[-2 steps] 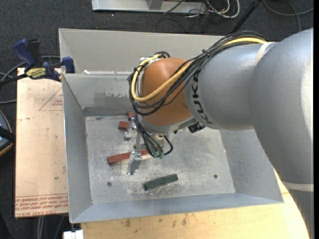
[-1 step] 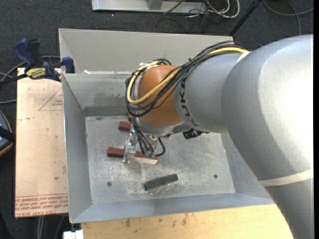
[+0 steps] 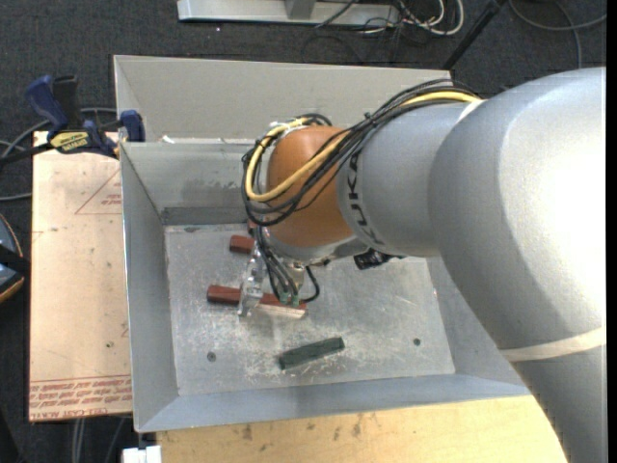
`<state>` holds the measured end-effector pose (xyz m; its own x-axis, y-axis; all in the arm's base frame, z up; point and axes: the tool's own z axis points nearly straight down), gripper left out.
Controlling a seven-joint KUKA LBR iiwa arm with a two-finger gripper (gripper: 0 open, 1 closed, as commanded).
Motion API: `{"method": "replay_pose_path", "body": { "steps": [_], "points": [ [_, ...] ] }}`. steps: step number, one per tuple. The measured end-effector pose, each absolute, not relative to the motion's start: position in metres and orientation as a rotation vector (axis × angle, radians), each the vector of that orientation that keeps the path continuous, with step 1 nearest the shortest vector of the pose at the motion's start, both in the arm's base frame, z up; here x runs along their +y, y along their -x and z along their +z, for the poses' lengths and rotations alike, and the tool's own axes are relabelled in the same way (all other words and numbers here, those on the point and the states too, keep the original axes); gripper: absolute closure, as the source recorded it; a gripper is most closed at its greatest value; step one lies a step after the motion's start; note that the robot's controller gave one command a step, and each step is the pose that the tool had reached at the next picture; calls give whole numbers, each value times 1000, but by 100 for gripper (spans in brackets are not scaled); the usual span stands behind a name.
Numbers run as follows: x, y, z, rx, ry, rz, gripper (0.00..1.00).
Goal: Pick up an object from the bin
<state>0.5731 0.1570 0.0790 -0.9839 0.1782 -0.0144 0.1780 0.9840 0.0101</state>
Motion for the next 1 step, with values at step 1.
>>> {"method": "replay_pose_path", "body": {
  "steps": [1],
  "points": [
    [164, -573, 226, 3130, -206, 4, 100]
  ]
}}
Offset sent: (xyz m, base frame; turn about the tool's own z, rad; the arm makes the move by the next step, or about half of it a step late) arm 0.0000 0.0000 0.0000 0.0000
